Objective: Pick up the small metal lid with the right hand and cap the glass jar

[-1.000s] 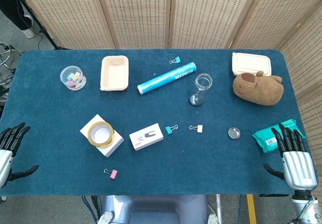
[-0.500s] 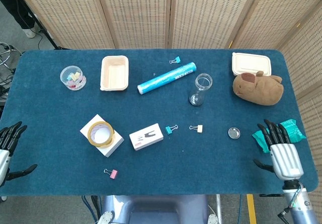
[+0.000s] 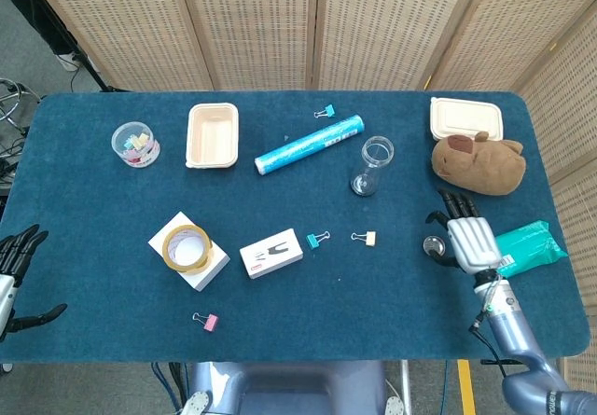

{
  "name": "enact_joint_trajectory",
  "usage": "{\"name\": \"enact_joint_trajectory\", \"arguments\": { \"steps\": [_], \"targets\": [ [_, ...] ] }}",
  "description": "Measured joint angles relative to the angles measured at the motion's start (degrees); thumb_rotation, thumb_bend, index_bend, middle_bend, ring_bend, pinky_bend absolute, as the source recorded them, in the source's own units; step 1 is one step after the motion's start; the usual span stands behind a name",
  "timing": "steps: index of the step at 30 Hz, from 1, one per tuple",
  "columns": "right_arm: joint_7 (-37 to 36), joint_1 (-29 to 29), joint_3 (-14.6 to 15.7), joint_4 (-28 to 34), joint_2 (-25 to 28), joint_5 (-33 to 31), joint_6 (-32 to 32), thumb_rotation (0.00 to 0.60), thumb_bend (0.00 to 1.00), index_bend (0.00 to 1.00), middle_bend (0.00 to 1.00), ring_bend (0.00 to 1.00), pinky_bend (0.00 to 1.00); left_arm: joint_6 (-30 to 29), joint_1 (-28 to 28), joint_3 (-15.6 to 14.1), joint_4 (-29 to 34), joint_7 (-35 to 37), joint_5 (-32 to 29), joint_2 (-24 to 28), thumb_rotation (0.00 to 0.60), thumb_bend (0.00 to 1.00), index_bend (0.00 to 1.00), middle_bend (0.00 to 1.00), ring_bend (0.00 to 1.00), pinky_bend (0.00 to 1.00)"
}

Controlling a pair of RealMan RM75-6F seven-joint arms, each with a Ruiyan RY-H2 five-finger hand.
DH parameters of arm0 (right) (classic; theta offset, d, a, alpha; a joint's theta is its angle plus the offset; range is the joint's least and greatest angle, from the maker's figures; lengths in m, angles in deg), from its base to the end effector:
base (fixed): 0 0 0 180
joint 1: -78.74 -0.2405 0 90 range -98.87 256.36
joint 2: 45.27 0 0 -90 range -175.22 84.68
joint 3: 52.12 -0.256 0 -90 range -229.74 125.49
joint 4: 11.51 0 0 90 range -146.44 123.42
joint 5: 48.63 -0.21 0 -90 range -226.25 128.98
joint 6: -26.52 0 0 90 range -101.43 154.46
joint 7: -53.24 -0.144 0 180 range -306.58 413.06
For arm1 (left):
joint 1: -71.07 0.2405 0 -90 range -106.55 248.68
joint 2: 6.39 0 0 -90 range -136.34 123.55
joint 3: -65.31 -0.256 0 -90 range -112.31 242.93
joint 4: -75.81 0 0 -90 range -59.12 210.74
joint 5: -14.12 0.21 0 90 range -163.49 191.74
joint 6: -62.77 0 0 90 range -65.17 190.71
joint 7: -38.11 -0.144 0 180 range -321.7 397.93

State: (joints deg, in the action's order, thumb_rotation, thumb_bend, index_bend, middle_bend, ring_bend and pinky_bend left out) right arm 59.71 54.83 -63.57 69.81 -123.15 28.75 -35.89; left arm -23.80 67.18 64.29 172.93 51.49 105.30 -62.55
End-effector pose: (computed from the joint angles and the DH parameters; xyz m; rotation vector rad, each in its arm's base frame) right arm -0.2656 -0.3097 0.0749 1.6017 -0.9250 0.8915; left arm -0.2995 0.1605 0.1844 -1.4060 -1.0551 -1.0394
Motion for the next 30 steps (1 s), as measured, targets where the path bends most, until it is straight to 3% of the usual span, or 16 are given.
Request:
{"name": "enact_joint_trajectory", "arguments": {
  "steps": [8, 30],
  "targets": [
    [1.9, -2.5, 0.1, -4.8, -4.3, -1.9, 2.1, 0.600, 0.27, 0.43, 0.00, 0.00, 0.00, -0.1, 0.1, 0.2, -0.1, 1.3, -0.3, 0.6, 0.600, 0.00, 0.00, 0.00, 0.00, 0.00],
    [4.8, -3.2, 3.7, -12.5, -7.1, -2.2, 2.3, 0.600, 0.31, 0.49, 0.00, 0.00, 0.00, -0.7, 0.5, 0.4, -0.1, 1.4, -0.4, 0.6, 0.600, 0.00, 0.00, 0.00, 0.00, 0.00]
  ]
}}
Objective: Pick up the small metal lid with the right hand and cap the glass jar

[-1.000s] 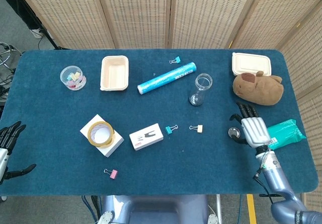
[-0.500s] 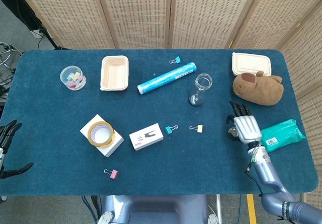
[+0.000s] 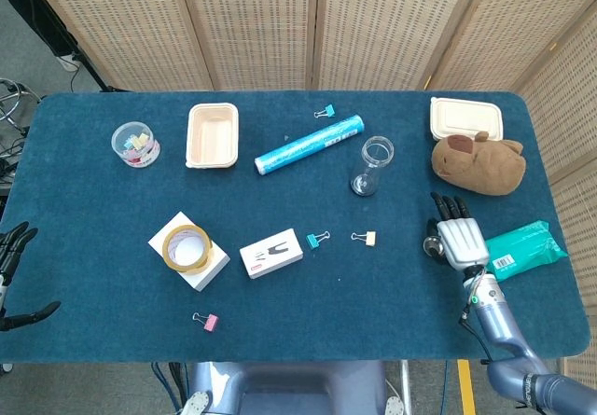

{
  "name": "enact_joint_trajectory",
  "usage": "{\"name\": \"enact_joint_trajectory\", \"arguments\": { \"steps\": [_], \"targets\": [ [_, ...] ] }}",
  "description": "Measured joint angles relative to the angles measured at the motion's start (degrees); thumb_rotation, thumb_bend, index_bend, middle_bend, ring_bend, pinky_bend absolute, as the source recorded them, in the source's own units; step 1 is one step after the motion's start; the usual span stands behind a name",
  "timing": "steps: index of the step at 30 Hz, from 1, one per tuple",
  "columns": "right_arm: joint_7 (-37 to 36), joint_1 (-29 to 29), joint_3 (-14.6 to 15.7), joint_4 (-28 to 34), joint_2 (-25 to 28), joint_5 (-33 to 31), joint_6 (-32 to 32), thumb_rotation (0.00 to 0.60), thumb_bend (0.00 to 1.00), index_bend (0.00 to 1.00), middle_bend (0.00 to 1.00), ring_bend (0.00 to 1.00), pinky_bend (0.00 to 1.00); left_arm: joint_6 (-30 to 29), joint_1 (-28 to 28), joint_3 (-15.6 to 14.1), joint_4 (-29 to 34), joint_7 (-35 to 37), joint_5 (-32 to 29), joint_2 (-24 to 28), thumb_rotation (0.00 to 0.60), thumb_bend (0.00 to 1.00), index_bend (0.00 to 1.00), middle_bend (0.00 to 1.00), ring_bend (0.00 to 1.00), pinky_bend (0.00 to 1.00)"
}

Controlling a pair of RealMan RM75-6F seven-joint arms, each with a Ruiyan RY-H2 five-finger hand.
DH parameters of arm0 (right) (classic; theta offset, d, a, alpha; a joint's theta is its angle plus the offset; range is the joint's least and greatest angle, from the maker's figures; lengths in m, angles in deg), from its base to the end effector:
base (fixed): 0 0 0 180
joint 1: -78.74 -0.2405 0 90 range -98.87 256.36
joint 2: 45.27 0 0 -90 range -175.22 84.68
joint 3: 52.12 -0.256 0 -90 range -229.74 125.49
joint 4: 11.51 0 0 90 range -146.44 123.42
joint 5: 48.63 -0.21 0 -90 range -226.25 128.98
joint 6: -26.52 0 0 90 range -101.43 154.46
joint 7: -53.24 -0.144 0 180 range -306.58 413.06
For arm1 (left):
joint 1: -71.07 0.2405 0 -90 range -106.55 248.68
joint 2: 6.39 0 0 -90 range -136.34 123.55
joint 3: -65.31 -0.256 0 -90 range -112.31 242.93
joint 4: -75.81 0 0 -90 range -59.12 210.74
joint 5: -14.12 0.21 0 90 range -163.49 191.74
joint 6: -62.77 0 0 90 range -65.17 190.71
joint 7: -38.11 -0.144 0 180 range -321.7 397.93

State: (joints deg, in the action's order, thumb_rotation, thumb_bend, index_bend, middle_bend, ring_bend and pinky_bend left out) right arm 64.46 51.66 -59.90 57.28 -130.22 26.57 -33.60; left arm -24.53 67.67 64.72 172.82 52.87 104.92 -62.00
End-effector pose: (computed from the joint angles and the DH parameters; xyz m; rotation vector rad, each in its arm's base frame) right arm -0.2921 -0.3219 0.0431 1.6680 -0.8299 0.7058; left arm -0.3011 0.1597 0.1905 -1.3805 -1.0556 -1.0540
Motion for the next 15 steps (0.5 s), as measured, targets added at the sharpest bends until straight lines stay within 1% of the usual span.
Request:
{"name": "enact_joint_trajectory", "arguments": {
  "steps": [5, 11, 15],
  "targets": [
    [-0.1, -0.2, 0.8, -2.4, -1.1, 0.9, -0.2, 0.600, 0.31, 0.49, 0.00, 0.00, 0.00, 0.0, 0.0, 0.1, 0.0, 0.0, -0.1, 0.0, 0.600, 0.00, 0.00, 0.00, 0.00, 0.00],
    [-0.7, -0.4, 0.9, -3.9, -2.0, 1.0, -0.2, 0.600, 0.32, 0.51, 0.00, 0.00, 0.00, 0.1, 0.0, 0.1, 0.0, -0.2, -0.1, -0.1, 0.600, 0.00, 0.00, 0.00, 0.00, 0.00],
    [-0.8, -0.6, 1.0, -4.7, -2.3, 0.9, 0.1, 0.600, 0.36, 0.52, 0.00, 0.00, 0.00, 0.2, 0.0, 0.1, 0.1, -0.2, -0.2, -0.1, 0.600, 0.00, 0.00, 0.00, 0.00, 0.00]
  ]
}}
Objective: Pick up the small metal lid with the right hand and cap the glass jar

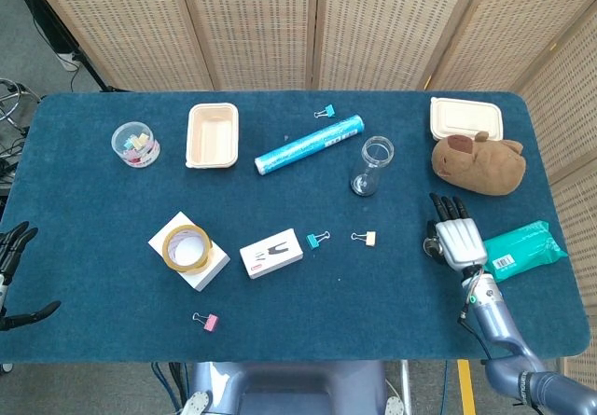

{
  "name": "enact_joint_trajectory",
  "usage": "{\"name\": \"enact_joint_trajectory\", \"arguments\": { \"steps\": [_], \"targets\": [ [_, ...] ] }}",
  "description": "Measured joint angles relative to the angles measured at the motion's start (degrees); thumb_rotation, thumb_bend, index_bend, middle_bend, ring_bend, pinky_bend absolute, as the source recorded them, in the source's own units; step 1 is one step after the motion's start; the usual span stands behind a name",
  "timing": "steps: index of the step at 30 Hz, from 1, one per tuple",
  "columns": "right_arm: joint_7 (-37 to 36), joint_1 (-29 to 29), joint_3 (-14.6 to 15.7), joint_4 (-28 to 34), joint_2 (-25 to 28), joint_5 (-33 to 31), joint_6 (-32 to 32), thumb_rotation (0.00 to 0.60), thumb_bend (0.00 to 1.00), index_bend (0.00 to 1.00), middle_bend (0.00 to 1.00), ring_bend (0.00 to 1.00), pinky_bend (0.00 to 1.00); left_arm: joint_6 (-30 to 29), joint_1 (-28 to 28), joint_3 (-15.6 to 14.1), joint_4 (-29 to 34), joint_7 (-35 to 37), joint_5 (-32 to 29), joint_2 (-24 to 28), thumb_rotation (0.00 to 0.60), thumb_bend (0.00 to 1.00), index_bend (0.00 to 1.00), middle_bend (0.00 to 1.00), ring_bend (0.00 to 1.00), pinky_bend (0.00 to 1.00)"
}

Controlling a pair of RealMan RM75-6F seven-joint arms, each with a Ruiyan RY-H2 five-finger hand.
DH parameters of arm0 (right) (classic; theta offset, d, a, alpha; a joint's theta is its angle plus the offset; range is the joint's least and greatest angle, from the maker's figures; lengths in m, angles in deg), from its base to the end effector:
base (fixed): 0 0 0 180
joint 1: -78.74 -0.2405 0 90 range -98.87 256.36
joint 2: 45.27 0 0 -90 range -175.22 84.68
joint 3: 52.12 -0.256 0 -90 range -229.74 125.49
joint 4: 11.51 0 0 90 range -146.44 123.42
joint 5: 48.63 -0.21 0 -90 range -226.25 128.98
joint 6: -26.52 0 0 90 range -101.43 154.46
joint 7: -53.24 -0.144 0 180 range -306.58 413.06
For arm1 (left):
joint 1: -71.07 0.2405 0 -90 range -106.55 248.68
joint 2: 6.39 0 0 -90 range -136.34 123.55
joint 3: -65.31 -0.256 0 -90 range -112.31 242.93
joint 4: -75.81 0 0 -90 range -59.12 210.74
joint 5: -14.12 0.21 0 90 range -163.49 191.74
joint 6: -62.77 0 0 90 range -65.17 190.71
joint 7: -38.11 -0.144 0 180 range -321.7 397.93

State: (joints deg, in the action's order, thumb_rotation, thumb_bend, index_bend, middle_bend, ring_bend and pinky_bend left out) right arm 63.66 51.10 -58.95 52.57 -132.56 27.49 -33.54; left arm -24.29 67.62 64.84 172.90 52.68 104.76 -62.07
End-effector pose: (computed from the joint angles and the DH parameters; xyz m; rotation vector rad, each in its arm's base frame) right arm -0.2997 -0.3250 0.0356 1.6825 -0.7995 0.6799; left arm -0.3010 0.1604 0.1898 -1.3799 -1.0568 -1.0515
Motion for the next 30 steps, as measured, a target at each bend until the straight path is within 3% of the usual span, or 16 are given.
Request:
{"name": "enact_joint_trajectory", "arguments": {
  "steps": [30],
  "targets": [
    [-2.4, -0.3, 0.1, -2.1, -1.3, -0.5, 1.1, 0.600, 0.52, 0.60, 0.00, 0.00, 0.00, 0.2, 0.0, 0.2, 0.1, 0.1, -0.3, 0.0, 0.600, 0.00, 0.00, 0.00, 0.00, 0.00]
  ]
}}
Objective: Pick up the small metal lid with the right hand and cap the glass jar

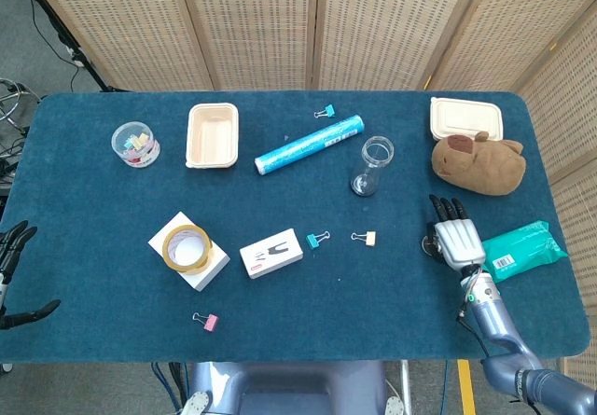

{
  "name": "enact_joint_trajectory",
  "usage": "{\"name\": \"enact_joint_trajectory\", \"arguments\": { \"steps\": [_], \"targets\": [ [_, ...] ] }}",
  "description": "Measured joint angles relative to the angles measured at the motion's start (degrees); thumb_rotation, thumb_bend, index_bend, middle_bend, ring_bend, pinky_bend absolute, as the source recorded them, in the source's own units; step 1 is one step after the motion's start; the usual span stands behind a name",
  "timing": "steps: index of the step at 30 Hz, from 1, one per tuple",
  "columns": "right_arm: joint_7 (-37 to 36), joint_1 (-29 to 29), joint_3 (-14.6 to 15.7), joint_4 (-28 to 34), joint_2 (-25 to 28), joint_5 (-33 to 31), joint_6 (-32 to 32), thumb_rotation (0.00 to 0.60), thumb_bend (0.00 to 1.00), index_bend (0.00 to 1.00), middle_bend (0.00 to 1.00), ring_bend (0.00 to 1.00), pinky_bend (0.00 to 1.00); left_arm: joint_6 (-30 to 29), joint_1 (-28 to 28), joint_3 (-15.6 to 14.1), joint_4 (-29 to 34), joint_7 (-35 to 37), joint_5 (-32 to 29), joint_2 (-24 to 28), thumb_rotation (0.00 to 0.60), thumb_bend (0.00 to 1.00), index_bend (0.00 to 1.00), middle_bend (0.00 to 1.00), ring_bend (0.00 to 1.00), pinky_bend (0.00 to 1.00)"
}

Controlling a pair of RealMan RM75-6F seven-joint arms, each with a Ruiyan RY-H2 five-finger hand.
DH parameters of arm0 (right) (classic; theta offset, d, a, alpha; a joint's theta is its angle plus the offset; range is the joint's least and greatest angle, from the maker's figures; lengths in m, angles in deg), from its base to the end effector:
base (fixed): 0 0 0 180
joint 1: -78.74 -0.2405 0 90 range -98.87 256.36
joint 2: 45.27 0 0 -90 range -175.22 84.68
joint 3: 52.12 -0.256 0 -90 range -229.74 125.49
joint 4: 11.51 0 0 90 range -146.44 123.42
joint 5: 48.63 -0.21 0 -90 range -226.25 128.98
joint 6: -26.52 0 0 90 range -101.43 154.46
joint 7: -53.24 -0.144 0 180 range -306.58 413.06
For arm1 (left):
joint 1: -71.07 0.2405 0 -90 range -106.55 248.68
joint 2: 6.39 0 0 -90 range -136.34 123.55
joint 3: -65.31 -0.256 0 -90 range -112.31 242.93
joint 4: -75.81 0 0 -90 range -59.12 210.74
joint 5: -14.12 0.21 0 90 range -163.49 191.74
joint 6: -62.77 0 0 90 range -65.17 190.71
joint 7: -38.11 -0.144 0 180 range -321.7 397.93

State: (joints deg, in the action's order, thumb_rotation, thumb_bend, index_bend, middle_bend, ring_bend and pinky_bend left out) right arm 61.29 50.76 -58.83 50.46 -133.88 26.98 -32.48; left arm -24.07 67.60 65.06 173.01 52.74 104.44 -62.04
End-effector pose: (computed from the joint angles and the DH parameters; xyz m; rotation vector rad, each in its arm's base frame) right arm -0.3039 -0.3272 0.0298 1.6728 -0.8426 0.6847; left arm -0.3012 0.1614 0.1901 -1.3744 -1.0597 -1.0513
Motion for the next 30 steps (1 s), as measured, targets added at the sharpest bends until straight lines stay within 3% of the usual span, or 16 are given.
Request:
{"name": "enact_joint_trajectory", "arguments": {
  "steps": [10, 19, 25, 30],
  "targets": [
    [0.9, 0.7, -0.3, 2.5, 1.5, 0.6, -2.9, 0.600, 0.58, 0.62, 0.00, 0.00, 0.00, -0.1, 0.0, -0.1, -0.1, 0.5, 0.3, 0.2, 0.600, 0.00, 0.00, 0.00, 0.00, 0.00],
    [3.0, 1.7, -1.5, 10.4, 6.6, 1.1, -6.8, 0.600, 0.59, 0.63, 0.00, 0.00, 0.00, -0.5, 0.2, -0.3, -0.2, 1.7, 0.8, 0.5, 0.600, 0.00, 0.00, 0.00, 0.00, 0.00],
    [4.4, 1.7, -4.0, 18.8, 12.8, 0.5, -8.5, 0.600, 0.60, 0.63, 0.00, 0.00, 0.00, -1.0, 0.5, -0.6, -0.4, 2.2, 1.5, 0.8, 0.600, 0.00, 0.00, 0.00, 0.00, 0.00],
    [7.8, -0.2, -8.1, 27.1, 19.9, -2.4, -7.5, 0.600, 0.61, 0.63, 0.00, 0.00, 0.00, -1.2, 0.7, -0.9, -0.1, 2.1, 1.9, 1.0, 0.600, 0.00, 0.00, 0.00, 0.00, 0.00]
  ]
}}
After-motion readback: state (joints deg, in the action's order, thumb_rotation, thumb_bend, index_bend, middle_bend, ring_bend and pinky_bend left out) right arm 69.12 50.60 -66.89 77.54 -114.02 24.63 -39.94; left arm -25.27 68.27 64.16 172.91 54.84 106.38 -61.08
